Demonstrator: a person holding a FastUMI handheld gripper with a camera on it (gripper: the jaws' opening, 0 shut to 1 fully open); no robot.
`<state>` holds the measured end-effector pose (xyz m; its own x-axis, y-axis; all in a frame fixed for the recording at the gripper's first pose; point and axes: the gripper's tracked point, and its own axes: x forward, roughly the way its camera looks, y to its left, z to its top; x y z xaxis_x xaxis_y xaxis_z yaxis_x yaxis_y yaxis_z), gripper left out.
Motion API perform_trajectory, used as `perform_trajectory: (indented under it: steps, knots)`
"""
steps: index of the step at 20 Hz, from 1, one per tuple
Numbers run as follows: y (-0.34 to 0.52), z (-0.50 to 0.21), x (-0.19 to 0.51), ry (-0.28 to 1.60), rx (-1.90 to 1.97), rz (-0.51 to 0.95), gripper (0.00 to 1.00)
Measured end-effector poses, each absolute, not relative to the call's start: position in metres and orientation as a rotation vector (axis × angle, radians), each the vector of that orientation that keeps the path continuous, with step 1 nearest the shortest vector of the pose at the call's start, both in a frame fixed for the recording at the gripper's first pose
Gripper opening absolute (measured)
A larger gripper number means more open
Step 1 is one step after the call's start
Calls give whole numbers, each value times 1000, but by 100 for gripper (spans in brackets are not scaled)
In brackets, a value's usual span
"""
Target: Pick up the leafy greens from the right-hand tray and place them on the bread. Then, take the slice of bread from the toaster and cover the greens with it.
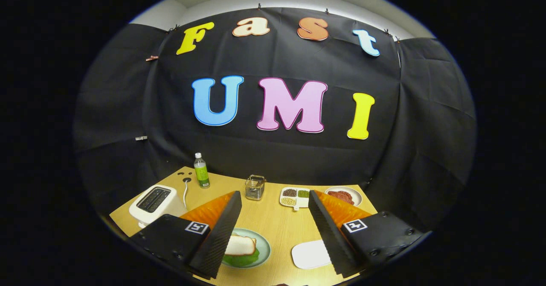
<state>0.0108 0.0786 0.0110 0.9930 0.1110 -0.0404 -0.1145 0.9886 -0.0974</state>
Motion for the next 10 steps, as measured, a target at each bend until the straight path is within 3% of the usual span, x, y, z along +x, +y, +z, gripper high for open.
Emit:
perform_trajectory:
  steps: [10]
  knots:
    - [60, -33, -37, 128, -97, 128, 98]
